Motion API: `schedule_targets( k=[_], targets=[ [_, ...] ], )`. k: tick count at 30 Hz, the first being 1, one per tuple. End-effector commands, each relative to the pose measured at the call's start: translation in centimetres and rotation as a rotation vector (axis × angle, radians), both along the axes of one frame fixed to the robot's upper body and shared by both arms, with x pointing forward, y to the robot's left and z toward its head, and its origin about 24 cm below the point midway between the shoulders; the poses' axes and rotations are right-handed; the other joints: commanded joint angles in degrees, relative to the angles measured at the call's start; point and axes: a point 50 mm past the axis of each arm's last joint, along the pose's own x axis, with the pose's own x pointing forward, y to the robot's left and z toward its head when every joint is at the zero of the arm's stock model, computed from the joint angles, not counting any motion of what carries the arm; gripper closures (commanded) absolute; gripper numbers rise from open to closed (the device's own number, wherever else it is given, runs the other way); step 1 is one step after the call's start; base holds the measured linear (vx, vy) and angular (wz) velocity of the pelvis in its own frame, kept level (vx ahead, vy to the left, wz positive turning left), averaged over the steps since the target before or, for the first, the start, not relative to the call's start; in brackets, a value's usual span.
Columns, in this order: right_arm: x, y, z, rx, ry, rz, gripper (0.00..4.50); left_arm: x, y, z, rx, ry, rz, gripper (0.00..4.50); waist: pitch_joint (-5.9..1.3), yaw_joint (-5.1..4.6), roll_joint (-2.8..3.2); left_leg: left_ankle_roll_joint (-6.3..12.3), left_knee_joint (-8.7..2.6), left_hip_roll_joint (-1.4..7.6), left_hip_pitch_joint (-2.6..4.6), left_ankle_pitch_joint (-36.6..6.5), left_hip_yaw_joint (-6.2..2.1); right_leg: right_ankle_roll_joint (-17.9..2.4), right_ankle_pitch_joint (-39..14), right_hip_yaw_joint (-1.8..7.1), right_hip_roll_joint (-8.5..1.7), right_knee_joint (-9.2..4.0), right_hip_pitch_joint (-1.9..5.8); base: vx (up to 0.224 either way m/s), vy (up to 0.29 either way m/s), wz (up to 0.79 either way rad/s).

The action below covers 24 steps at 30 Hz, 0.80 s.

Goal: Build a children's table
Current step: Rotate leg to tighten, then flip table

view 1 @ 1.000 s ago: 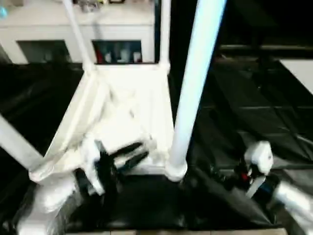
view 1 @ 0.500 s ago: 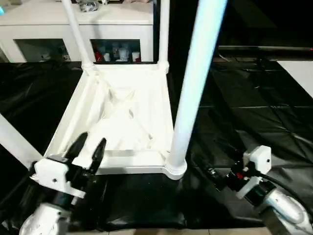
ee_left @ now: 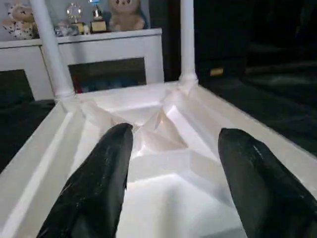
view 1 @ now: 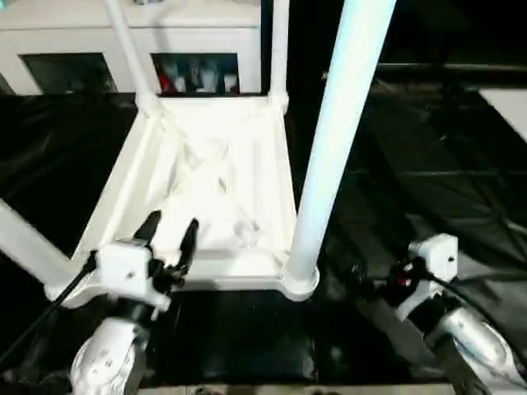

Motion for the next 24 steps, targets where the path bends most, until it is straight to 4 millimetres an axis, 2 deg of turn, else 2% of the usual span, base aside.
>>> schedule_targets(
  k=[1,2,3,4,5,6,7,8,10,11,13,14,15,16,17,18,19,20,21,22,23,24],
  targets=[
    [0.2,-0.1,-0.2,-0.02,0.002,-0.027,0.0,0.2,0.1,-0.3,0.02,0.022,0.004,1.44,0.11,-0.44,-0.12,1.54,-5.17,0.96,2.89,-31.7,-0.71,-3.8,-37.5,0.43,-1.58,-6.61,0.93,-0.076,0.012,0.01],
    [0.2,-0.1,-0.2,-0.02,0.002,-0.027,0.0,0.2,0.1,-0.3,0.02,0.022,0.004,1.44,0.77,-0.77,-0.4,-0.01,-5.1,0.73,3.46,-34.9,-0.91,-1.1,-42.6,0.06,-1.44,-7.66,0.33,-0.103,0.024,-0.01],
    [0.3,0.1,-0.2,-0.017,0.003,-0.032,0.0,0.4,0.1,-0.3,0.03,0.024,-0.006,1.44,1.09,-1.19,-0.15,-1.47,-4.93,0.32,4.17,-37.5,-1.61,2.1,-46.5,-0.84,-1.48,-8.6,0.46,-0.101,0.03,-0.08],
    [0.3,0.4,-0.3,-0.019,0.004,-0.034,0.0,0.6,0.2,-0.2,0.043,0.022,-0.012,1.44,1.32,-1.36,0.37,-1.95,-5.79,0.62,4.05,-38.8,-2.17,2.6,-45.3,-1.12,-1.45,-8.64,1.32,-0.101,0.03,-0.08],
    [0.3,0.6,-0.3,-0.02,0.005,-0.033,0.0,0.7,0.2,-0.1,0.041,0.022,-0.011,1.44,1.3,-1.65,0.39,-1.89,-6.1,0.64,3.76,-38.8,-2.39,2.6,-43.6,-1.22,-1.5,-8.5,1.98,-0.069,0.034,-0.13],
    [0.4,1.0,-0.3,-0.031,0.006,-0.026,0.0,0.9,0.5,-0.1,0.032,0.022,0.006,1.44,1.27,-1.69,0.96,-1.85,-7.02,1.11,3.12,-38.8,-2.9,1.6,-39.5,-0.8,-1.96,-7.62,3.16,-0.052,0.029,-0.11],
    [0.5,1.2,-0.3,-0.042,0.002,-0.025,0.0,1.0,0.8,-0.2,0.025,0.03,0.022,1.44,1.03,-2.22,1.01,-1.89,-7.06,1.15,3.14,-38.6,-3.06,0.6,-37.7,-0.8,-2.35,-7.63,3.51,-0.052,0.029,-0.11],
    [0.5,1.2,-0.3,-0.042,0.001,-0.025,0.0,1.1,0.9,-0.3,0.014,0.037,0.036,1.44,0.94,-2.28,1.13,-1.94,-7.03,1.17,3.22,-37.9,-2.98,0.0,-36.9,-0.68,-2.56,-7.75,3.49,0.0,0.0,0.0],
    [0.7,1.3,-0.2,-0.038,-0.005,-0.019,0.0,1.3,1.2,-0.5,-0.004,0.042,0.061,1.44,1.2,-2.9,0.61,-1.66,-7.04,1.05,2.74,-35.8,-2.99,-0.6,-36.1,-0.81,-2.85,-8.03,3.59,-0.051,-0.001,-0.06],
    [0.9,1.0,-0.2,-0.039,-0.006,-0.022,0.0,1.4,1.2,-0.6,-0.019,0.047,0.081,1.44,1.37,-3.12,0.02,-1.49,-7.05,1.03,2.59,-35.6,-2.96,-0.5,-36.4,-0.82,-2.84,-8.08,3.49,0.0,0.0,0.0],
    [1.2,0.8,-0.1,-0.053,-0.011,-0.021,0.0,1.5,1.3,-0.6,-0.033,0.041,0.105,1.44,1.24,-3.25,0.25,-1.3,-6.68,0.9,3.02,-35.0,-2.85,-0.8,-37.6,-0.77,-3.06,-8.28,3.2,0.0,0.0,0.0],
    [1.3,0.8,0.0,-0.061,-0.015,-0.016,0.0,1.6,1.4,-0.4,-0.037,0.032,0.113,1.44,0.93,-3.16,-0.41,-0.87,-6.45,0.91,3.03,-33.4,-2.78,-1.2,-37.3,-0.74,-3.18,-8.12,3.27,0.0,0.0,0.0],
    [1.6,1.0,0.2,-0.053,-0.017,-0.004,0.0,1.7,1.5,-0.2,-0.053,0.025,0.124,1.44,1.17,-3.14,-0.67,-0.74,-6.53,0.95,2.97,-33.4,-2.73,-1.4,-37.6,-0.74,-3.12,-8.14,3.12,0.0,0.0,0.0],
    [1.8,1.1,0.2,-0.046,-0.016,0.003,0.0,1.8,1.6,-0.1,-0.067,0.024,0.135,1.44,0.99,-3.17,-1.7,-0.63,-6.39,0.99,3.08,-32.7,-2.59,-1.4,-37.2,-0.77,-3.04,-8.29,3.08,0.0,0.0,0.0],
    [1.8,1.2,0.3,-0.044,-0.015,0.004,0.0,1.8,1.6,-0.1,-0.071,0.024,0.137,1.44,0.93,-2.92,-1.2,-0.3,-6.38,1.07,2.69,-30.5,-2.65,-2.3,-34.5,-0.61,-3.09,-8.01,3.11,0.0,0.0,0.0],
    [2.2,1.3,0.1,-0.039,-0.01,0.019,0.0,1.8,1.5,-0.2,-0.067,0.026,0.142,1.44,0.38,-2.67,-1.22,1.42,-6.08,1.19,1.77,-22.5,-2.09,-5.5,-25.2,-0.26,-2.66,-7.73,2.75,0.0,0.0,0.0],
    [2.4,1.3,0.0,-0.041,-0.009,0.023,0.0,1.8,1.5,-0.2,-0.064,0.028,0.144,1.44,-0.06,-2.58,-1.72,3.09,-5.89,1.02,0.89,-16.0,-1.67,-7.7,-18.2,-0.19,-2.28,-7.32,2.54,0.0,0.0,0.0],
    [2.8,1.4,-0.3,-0.062,-0.006,0.035,0.0,1.8,1.5,-0.6,-0.049,0.052,0.156,1.44,-1.25,-2.23,-1.57,7.19,-5.28,0.49,-0.19,-3.9,-0.99,-11.7,-5.1,-0.55,-1.54,-6.1,1.76,-0.056,-0.01,0.03],
    [3.1,1.6,-0.3,-0.063,-0.006,0.038,0.0,1.8,1.7,-0.7,-0.048,0.051,0.163,1.44,-2.73,-2.4,-1.97,11.02,-4.41,-0.34,-0.64,-2.5,-0.37,-12.8,-3.5,-1.26,-0.96,-6.18,0.7,-0.065,0.008,0.02],
    [3.3,1.7,-0.2,-0.06,-0.01,0.039,0.0,1.9,1.8,-0.7,-0.051,0.047,0.169,1.44,-3.18,-2.5,-1.8,12.49,-3.22,-0.6,-1.29,-5.5,-0.36,-12.1,-9.1,-1.48,-1.39,-6.74,-0.04,-0.065,0.008,0.02],
    [3.4,1.8,-0.1,-0.057,-0.013,0.042,0.0,2.0,1.9,-0.6,-0.057,0.042,0.178,1.44,-3.26,-2.47,-2.25,12.75,-3.32,-0.49,-1.58,-7.1,-0.3,-11.2,-11.9,-1.7,-1.36,-7.14,-0.13,0.0,0.0,0.0],
    [3.6,2.0,0.0,-0.054,-0.018,0.049,0.0,2.0,1.9,-0.4,-0.064,0.036,0.186,1.44,-3.02,-2.19,-2.3,11.23,-3.53,0.18,-0.51,-16.3,-0.37,-8.3,-22.9,-2.23,-1.35,-7.65,-0.52,0.0,0.0,0.0]
  ],
)
